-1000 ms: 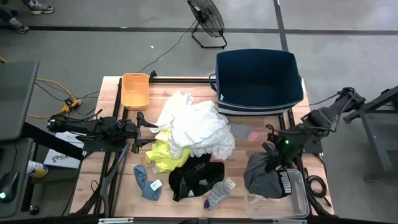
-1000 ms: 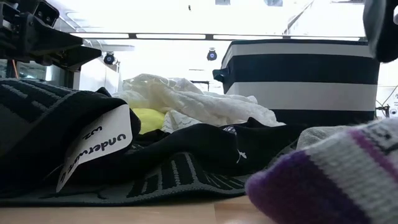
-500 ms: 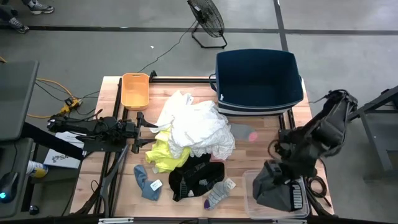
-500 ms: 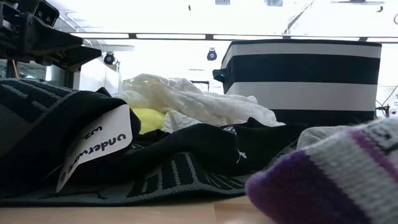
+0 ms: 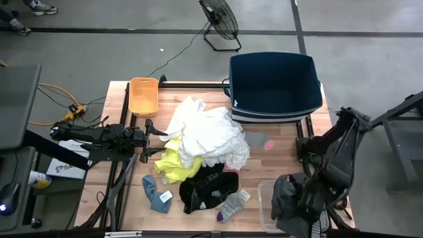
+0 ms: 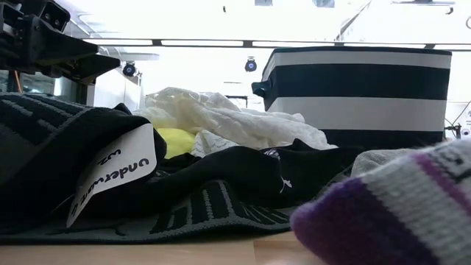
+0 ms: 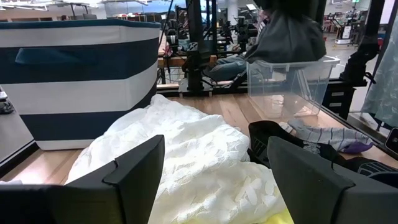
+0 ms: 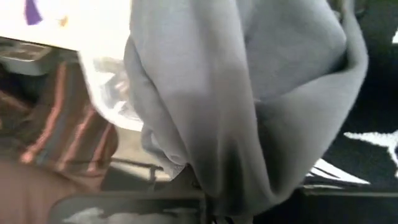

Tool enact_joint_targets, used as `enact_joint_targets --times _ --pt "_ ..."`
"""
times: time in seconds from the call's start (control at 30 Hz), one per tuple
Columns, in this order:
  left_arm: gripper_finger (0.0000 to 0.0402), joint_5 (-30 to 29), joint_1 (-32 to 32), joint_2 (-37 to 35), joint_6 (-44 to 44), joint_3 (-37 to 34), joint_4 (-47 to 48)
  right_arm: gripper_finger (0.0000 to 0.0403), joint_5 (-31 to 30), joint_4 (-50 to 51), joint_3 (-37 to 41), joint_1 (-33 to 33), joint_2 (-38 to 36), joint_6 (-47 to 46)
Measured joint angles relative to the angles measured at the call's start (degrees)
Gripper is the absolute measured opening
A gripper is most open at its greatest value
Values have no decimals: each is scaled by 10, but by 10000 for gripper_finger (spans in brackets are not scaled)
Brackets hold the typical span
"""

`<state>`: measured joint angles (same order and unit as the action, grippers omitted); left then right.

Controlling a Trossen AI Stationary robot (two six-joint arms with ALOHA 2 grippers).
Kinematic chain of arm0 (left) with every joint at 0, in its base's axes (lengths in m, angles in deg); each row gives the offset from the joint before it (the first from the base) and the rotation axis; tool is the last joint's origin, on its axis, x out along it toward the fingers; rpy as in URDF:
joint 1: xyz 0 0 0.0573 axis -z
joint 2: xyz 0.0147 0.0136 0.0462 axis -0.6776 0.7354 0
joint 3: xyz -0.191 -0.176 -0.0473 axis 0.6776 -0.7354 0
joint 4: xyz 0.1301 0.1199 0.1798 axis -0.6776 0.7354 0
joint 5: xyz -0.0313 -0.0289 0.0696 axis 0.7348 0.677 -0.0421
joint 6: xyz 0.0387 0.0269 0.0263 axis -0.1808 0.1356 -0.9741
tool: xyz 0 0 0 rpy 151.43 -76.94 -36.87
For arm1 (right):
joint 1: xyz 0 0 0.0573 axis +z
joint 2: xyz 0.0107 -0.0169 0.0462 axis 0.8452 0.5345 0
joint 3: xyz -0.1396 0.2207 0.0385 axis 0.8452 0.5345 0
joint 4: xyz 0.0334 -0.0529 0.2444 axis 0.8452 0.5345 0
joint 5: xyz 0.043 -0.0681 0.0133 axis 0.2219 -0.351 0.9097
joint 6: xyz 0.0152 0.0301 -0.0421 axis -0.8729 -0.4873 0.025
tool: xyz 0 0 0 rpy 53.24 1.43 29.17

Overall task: Pick & Place Cloths
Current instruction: Put the gray boxers into the transparent bin

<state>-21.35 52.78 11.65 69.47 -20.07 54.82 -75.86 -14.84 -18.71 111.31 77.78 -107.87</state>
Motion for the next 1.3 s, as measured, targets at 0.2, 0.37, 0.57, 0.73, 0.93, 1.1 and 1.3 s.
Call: enact_joint_targets --times 0.2,0.37,0.57,0.73,0.93,1.1,1.3 --pt "281 0 0 0 0 0 0 12 24 20 0 25 35 -18" --pt "281 0 0 0 0 0 0 12 1 63 0 30 61 -12" --pt "281 0 0 0 0 0 0 12 -46 80 0 29 104 24" --pt "281 0 0 0 0 0 0 12 -67 93 0 28 143 30" --pt "281 0 0 0 0 0 0 17 -78 125 0 25 175 4" --pt "281 0 0 0 0 0 0 16 -80 120 0 9 189 1" --pt "281 0 0 0 0 0 0 15 -88 119 0 -20 190 2"
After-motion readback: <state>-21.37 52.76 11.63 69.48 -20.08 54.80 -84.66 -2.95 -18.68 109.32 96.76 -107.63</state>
